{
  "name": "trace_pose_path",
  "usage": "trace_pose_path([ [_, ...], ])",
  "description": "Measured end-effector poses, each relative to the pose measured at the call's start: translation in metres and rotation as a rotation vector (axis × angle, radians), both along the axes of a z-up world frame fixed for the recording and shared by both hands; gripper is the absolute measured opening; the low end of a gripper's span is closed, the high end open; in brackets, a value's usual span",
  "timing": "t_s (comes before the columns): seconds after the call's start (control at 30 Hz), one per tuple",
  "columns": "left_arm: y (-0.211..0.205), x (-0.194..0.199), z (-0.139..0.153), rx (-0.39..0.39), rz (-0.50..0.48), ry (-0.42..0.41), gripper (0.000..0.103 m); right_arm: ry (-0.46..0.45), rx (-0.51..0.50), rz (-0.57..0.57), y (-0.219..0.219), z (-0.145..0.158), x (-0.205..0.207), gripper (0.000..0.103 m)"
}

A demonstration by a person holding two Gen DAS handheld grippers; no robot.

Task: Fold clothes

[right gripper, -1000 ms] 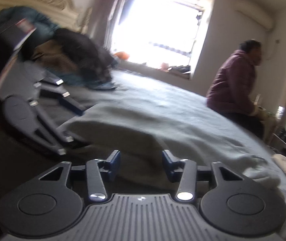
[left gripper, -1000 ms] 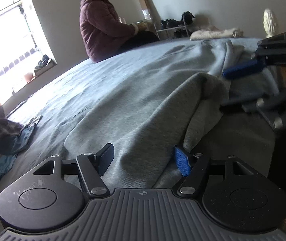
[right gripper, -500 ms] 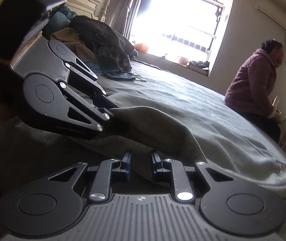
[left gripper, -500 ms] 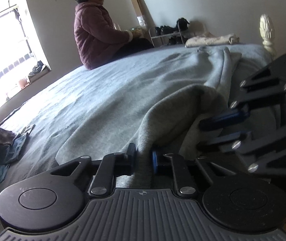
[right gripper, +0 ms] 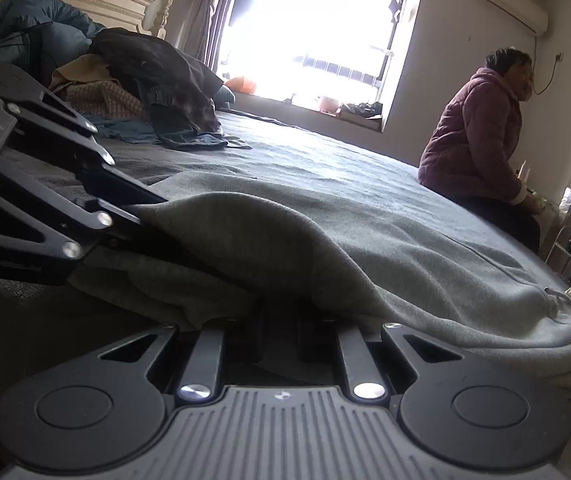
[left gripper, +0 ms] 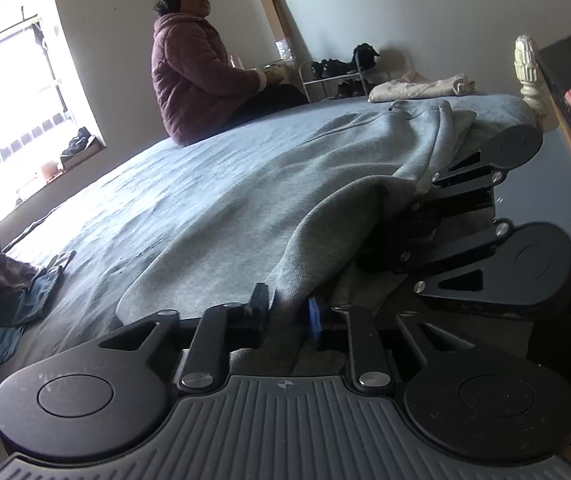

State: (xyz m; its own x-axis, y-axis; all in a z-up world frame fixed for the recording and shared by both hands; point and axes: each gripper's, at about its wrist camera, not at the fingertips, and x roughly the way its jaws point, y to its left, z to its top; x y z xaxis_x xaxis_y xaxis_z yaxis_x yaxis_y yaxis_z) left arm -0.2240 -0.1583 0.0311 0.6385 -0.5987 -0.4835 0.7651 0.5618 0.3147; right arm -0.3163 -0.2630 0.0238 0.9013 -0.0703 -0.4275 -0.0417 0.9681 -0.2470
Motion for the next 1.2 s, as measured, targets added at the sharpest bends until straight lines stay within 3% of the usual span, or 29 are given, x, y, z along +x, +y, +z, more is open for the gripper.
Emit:
trace_pose_path([
  [0.2, -0.002, -0.010, 0.004, -0.030, -0.007, 0.011, 0.042, 0.000, 0.005, 0.001, -0.002, 0.001, 0.000, 0.013],
  [0.37, -0.016, -0.005, -0.012, -0.010, 0.046, 0.001, 0.042, 0.001, 0.009, -0.004, -0.001, 0.001, 0.000, 0.013],
  [0.63, -0.006, 0.003, -0.023, 0.003, 0.121, -0.006, 0.044, 0.002, 0.021, -0.014, -0.004, 0.001, -0.001, 0.013],
  [0.9, 0.019, 0.007, -0.019, -0.048, 0.193, 0.080, 0.048, 0.004, 0.027, -0.042, -0.013, 0.002, -0.004, 0.013],
  [1.13, 0.032, 0.011, -0.023, -0.109, 0.234, 0.173, 0.050, 0.038, 0.306, -0.100, -0.050, -0.001, 0.002, 0.011],
  [1.2, 0.032, 0.010, -0.022, -0.106, 0.232, 0.170, 0.050, 0.036, 0.267, -0.067, -0.046, 0.006, -0.005, 0.012],
])
